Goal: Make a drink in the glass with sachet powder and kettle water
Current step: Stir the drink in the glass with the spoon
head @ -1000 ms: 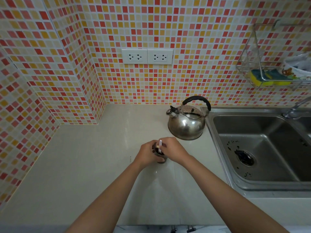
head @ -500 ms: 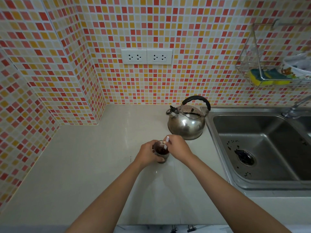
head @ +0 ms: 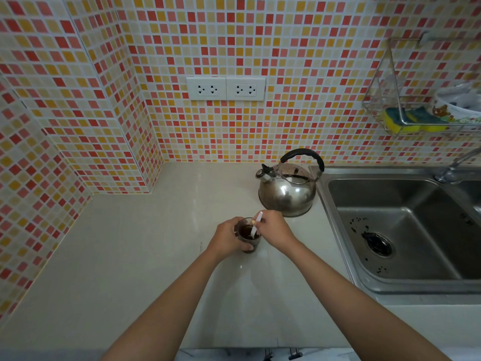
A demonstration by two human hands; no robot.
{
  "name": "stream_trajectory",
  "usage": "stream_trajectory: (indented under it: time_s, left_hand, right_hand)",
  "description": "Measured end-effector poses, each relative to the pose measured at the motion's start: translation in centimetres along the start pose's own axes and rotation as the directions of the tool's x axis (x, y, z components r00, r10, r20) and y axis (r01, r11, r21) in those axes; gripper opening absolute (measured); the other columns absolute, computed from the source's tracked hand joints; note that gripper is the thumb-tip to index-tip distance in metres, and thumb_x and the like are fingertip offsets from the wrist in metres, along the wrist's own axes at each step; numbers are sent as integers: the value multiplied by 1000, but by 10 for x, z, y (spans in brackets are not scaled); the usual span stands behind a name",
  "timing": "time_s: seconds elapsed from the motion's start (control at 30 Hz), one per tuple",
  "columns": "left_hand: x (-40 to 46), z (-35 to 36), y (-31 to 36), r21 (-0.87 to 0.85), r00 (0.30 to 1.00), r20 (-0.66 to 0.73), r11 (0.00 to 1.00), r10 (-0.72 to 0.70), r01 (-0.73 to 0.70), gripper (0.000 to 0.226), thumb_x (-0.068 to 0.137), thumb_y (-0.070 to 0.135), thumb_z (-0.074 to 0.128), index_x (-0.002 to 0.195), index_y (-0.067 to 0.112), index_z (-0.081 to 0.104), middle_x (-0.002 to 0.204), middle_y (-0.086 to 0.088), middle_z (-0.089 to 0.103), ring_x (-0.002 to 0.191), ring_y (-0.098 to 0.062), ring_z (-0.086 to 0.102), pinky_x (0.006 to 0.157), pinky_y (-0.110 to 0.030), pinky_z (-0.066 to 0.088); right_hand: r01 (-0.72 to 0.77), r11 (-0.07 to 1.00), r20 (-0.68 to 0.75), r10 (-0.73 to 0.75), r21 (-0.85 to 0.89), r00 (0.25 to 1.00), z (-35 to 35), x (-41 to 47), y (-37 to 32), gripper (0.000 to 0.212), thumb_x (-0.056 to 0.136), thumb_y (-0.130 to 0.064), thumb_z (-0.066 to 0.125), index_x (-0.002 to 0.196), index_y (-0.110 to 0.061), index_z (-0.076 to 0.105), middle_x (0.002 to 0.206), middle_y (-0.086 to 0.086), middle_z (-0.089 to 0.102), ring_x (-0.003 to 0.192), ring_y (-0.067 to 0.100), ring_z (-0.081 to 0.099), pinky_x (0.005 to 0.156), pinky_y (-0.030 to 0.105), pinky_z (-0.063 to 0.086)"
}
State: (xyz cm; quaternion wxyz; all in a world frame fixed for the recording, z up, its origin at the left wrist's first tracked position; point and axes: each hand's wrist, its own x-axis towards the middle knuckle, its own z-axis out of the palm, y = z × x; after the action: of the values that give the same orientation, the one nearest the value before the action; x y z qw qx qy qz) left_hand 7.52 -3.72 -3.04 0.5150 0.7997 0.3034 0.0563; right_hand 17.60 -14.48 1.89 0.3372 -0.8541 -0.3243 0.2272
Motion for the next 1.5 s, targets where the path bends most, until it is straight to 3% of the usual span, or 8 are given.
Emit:
stream_trajectory:
  time_s: [0.3, 0.5, 0.63, 0.77, 0.93, 1.13, 1.37, 1.5]
  left_hand:
    - [0, 1, 0, 12, 1000, -5, 1000, 7, -7, 67, 51, 10, 89, 112, 21, 64, 107, 2, 69, 103, -18, 65, 90, -28, 52]
    - [1, 1, 0, 18, 1000, -3, 1000, 8, -8, 69, 51, 11, 89, 115, 22, 63, 108, 2, 69, 103, -20, 65, 91, -32, 54]
    - [1, 1, -1, 35, 1000, -8, 999, -6, 6, 71, 51, 13, 90, 116, 21, 63, 112, 1, 68, 104, -18, 63, 93, -29, 52]
    - [1, 1, -1, 37, 1000, -8, 999, -17, 17, 67, 50, 15, 90, 111, 25, 64, 107, 5, 69, 100, -17, 64, 84, -25, 52]
    - [2, 1, -1, 35, 1000, -4, 999, -19, 19, 74, 49, 14, 90, 118, 20, 63, 113, 1, 68, 105, -19, 64, 91, -32, 54]
    - [0, 1, 1, 45, 1000, -15, 999, -26, 26, 71, 50, 15, 90, 115, 22, 63, 109, 4, 67, 103, -18, 63, 91, -30, 52]
    - [-3, -1, 4, 39, 1000, -6, 999, -13, 13, 67, 51, 12, 89, 112, 22, 65, 108, 2, 70, 104, -20, 65, 89, -32, 54]
    - [-3, -1, 6, 51, 1000, -4, 998, -22, 22, 68, 53, 12, 89, 116, 18, 64, 113, -2, 69, 106, -23, 63, 96, -38, 53]
  right_hand:
    - [-9, 999, -22, 8, -37, 1000, 0, 3, 1, 20, 82, 1, 50, 82, 3, 70, 85, 22, 71, 82, 36, 64, 73, 41, 54]
    - [-35, 988, -48, 43, 151, 998, 7, 1, 0, 26, 90, -4, 49, 77, 3, 71, 67, 9, 67, 71, 23, 62, 65, 28, 47]
    - [-80, 992, -88, 89, 96, 992, 1, 3, 7, 22, 88, -5, 52, 74, -3, 69, 64, 0, 61, 70, 19, 59, 61, 24, 40]
    - [-82, 993, -57, 87, 83, 995, 7, 1, 3, 35, 86, -5, 53, 53, -15, 56, 59, 1, 56, 61, 16, 51, 54, 26, 37]
    - [-78, 985, -118, 97, 154, 988, 10, 1, 0, 23, 90, -8, 51, 83, -1, 71, 80, 15, 69, 76, 26, 63, 67, 32, 48]
    - [-102, 994, -88, 104, 35, 991, 3, 3, 8, 23, 85, -2, 51, 70, 6, 66, 73, 19, 68, 60, 21, 54, 57, 25, 39]
    - [4, 1000, -83, -3, 15, 997, 2, 1, 3, 20, 91, -13, 53, 90, -7, 72, 89, 14, 71, 84, 27, 64, 77, 36, 52]
    - [-39, 999, -52, 38, -21, 998, 1, 1, 5, 15, 84, -6, 57, 78, -6, 70, 81, 14, 70, 79, 29, 64, 67, 31, 49]
